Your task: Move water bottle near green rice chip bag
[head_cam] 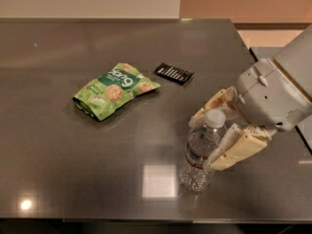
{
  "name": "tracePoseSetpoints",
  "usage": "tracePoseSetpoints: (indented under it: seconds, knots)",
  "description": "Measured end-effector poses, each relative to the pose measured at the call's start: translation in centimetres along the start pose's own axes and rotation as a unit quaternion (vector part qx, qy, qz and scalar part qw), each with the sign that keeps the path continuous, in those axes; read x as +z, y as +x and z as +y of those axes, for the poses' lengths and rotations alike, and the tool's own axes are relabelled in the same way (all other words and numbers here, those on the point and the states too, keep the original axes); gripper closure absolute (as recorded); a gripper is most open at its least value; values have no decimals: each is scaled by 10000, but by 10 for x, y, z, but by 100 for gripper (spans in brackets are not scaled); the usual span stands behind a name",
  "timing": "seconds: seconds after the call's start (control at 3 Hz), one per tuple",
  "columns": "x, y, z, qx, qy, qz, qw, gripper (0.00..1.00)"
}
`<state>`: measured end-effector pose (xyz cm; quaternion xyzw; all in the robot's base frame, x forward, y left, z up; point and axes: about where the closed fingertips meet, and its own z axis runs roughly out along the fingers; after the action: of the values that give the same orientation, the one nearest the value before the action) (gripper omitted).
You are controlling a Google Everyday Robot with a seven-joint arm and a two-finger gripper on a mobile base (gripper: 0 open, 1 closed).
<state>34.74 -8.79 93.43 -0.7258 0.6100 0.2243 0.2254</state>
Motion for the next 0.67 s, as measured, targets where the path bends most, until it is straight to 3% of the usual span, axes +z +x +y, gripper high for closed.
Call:
tracePoseSetpoints:
  seconds: [0.33,0.67]
  knots:
    - [1,-2,-1,52,-49,-104,9999,64]
    - [-3,-16,-11,82,66,-203,9997,87]
